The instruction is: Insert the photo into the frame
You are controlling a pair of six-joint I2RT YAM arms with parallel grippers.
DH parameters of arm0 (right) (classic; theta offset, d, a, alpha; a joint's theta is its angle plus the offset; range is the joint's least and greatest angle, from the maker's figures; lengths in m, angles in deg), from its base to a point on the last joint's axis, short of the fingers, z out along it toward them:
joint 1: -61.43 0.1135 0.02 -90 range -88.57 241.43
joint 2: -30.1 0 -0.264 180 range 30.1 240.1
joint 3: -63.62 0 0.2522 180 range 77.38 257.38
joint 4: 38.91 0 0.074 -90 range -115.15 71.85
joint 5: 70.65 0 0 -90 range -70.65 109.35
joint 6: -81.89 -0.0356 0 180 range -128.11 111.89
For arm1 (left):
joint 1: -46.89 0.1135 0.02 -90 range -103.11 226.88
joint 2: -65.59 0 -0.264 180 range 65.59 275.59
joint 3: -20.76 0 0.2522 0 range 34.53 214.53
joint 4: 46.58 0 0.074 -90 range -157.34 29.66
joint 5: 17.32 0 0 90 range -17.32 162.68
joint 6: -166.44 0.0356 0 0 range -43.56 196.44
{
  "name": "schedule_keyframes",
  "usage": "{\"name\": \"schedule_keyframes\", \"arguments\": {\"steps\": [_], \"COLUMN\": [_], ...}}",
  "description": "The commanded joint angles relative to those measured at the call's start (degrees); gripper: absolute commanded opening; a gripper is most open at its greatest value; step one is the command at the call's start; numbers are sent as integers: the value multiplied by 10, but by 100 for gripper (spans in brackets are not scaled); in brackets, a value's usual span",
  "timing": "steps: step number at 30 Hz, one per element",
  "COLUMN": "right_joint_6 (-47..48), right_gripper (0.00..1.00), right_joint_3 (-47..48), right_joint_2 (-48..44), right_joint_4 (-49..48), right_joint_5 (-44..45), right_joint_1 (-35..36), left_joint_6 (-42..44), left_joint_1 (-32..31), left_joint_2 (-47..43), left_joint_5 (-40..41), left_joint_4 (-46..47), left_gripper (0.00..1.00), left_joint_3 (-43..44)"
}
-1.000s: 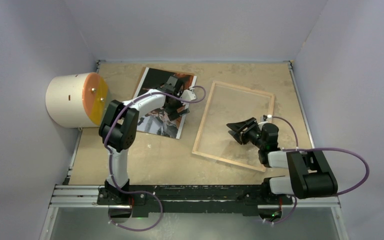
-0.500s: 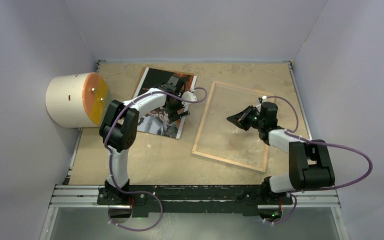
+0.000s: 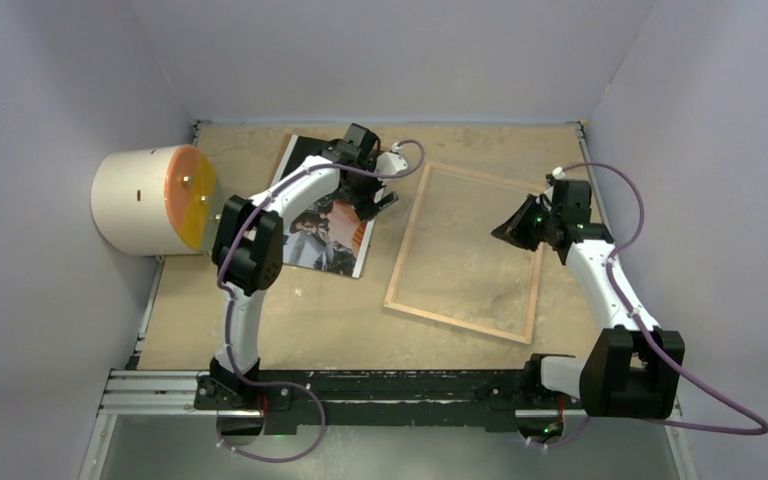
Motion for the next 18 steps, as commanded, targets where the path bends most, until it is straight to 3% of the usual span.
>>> {"name": "schedule_keyframes", "arguments": {"steps": [1, 9, 18], "right_joint_6": [50, 66, 63], "right_gripper": [0, 0, 0], "right_joint_3": [10, 27, 7], "right_joint_2": [-8, -56, -55], "right_joint_4": [115, 178, 165], "right_joint_5": [29, 99, 73], "right_joint_1": [-2, -5, -5], "left_joint_6": [-38, -58, -86], "left_joint_1": [-25, -63, -81], "left_joint_2": [21, 52, 83], "left_joint_5": [-91, -136, -134], "left_joint_4": [-21, -10, 16], "left_gripper": [100, 100, 100], "left_joint_3": [28, 61, 91]}}
